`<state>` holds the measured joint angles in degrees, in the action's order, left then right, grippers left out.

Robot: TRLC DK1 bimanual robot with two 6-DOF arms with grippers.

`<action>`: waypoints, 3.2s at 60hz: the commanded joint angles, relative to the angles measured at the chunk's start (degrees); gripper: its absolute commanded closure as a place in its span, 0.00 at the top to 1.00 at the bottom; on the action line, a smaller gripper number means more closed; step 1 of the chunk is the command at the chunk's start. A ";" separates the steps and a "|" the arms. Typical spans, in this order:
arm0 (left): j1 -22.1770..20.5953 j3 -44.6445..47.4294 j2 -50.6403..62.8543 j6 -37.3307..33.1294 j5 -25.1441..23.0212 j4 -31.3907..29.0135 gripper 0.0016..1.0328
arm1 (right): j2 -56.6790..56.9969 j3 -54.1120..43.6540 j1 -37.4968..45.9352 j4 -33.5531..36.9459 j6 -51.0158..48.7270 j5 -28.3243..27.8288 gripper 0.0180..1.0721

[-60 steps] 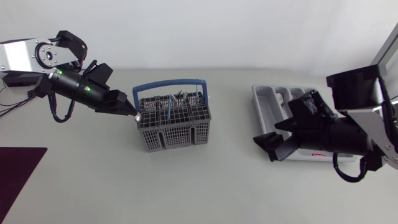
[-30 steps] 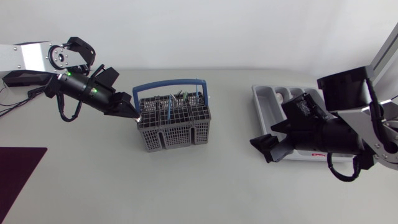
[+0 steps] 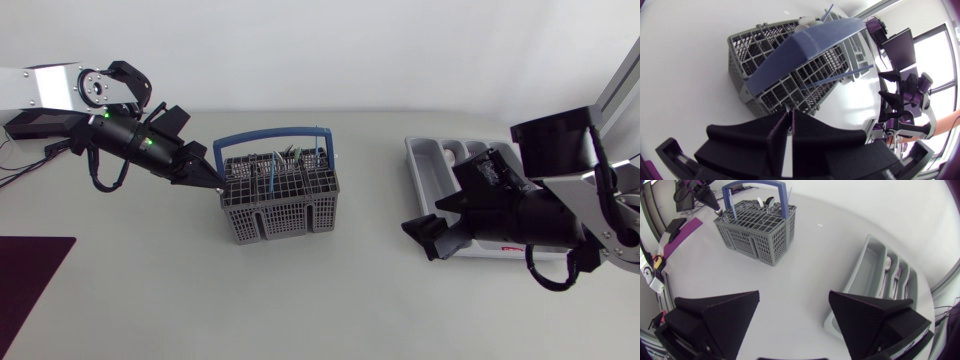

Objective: Unload the cutlery basket into the drawer organizer.

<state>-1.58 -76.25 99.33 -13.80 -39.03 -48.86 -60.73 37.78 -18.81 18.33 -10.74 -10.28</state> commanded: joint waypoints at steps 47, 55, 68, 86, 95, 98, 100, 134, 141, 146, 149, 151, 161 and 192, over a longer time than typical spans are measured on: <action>2.46 -8.83 -10.91 -1.58 -6.59 -11.17 0.15 | 2.72 0.72 -11.60 0.66 0.46 0.18 0.95; 2.38 -11.20 -14.51 -1.93 -6.50 -14.51 0.15 | 2.90 0.80 -12.57 0.57 0.37 0.18 0.95; 0.35 -13.40 -21.19 -4.65 -4.66 -19.34 0.15 | 2.99 1.51 -14.33 0.48 -0.24 0.44 0.95; -17.75 -1.97 -25.76 -14.85 -4.57 -14.86 0.15 | 8.43 3.97 -17.14 6.28 -5.43 -7.65 0.95; -27.77 3.65 -26.64 -17.57 -4.57 -5.46 0.15 | 8.26 4.94 -16.61 8.74 -7.71 -13.10 0.95; -30.32 4.09 -26.29 -17.66 -4.57 -3.61 0.15 | 8.26 5.02 -16.79 9.18 -8.42 -14.94 0.95; -31.64 3.83 -25.32 -18.63 -4.66 -3.26 0.16 | 8.17 5.11 -17.05 9.27 -8.77 -16.17 0.95; -33.57 -11.29 -5.46 -35.94 -13.97 -23.56 0.15 | 1.23 3.53 -17.23 5.40 -20.63 -20.92 0.86; -33.66 -13.49 -4.14 -37.00 -14.41 -25.93 0.15 | -0.62 3.53 -17.23 4.09 -22.22 -21.01 0.75; -33.57 -13.84 -3.79 -37.26 -14.41 -26.11 0.15 | -0.88 3.97 -17.14 3.82 -22.48 -21.01 0.65; -33.31 -14.10 -3.35 -37.26 -14.41 -26.11 0.15 | -0.71 4.14 -17.23 3.82 -22.74 -21.01 0.54; -33.22 -14.28 -3.18 -37.26 -14.41 -26.20 0.15 | -0.62 4.14 -17.23 3.82 -23.01 -21.01 0.50; -32.69 -14.46 -2.47 -37.96 -14.41 -26.46 0.15 | -0.88 4.32 -17.23 3.91 -23.53 -21.18 0.31; -32.25 -14.19 -2.03 -37.96 -14.59 -26.55 0.15 | -0.88 4.23 -18.99 3.91 -23.01 -22.06 0.06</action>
<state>-34.24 -89.10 96.23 -50.19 -52.66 -75.35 -61.28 41.69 -36.82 22.15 -33.10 -31.68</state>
